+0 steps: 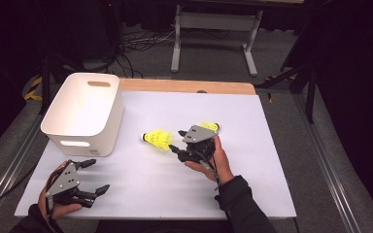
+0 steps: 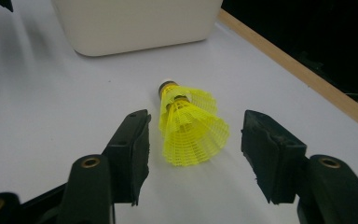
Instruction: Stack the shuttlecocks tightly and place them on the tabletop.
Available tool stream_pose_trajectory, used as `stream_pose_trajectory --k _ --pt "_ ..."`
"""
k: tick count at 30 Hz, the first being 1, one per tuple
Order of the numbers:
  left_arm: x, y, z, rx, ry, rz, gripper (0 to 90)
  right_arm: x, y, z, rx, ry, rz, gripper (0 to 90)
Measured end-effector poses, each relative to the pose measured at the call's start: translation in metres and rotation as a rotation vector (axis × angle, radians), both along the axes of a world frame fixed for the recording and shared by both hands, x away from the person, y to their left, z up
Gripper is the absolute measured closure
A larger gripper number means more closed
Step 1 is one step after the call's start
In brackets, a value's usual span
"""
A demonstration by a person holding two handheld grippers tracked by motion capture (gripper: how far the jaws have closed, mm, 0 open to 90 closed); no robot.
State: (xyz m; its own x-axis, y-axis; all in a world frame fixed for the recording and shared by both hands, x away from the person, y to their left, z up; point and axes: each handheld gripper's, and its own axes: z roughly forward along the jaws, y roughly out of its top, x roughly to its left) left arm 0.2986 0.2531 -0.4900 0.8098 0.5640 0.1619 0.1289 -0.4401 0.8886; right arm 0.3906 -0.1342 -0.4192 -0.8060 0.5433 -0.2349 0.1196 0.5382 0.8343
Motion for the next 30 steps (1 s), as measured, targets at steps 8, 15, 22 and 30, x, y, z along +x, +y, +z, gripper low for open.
stream_pose_trajectory --k 8,15,22,30 --pt "0.000 0.000 0.000 0.003 0.000 0.000 8.5 -0.011 -0.011 0.010 -0.001 -0.043 0.001 36.5" --pt "0.000 -0.001 -0.001 0.003 0.001 0.001 8.6 -0.022 -0.018 0.013 -0.039 -0.095 0.000 33.6" --pt "0.000 -0.001 -0.001 0.003 0.000 -0.001 8.6 -0.027 -0.025 0.013 -0.056 -0.119 -0.016 32.0" --pt "0.000 -0.002 -0.001 0.003 0.001 -0.003 8.6 -0.038 -0.038 0.013 -0.069 -0.138 -0.043 28.4"
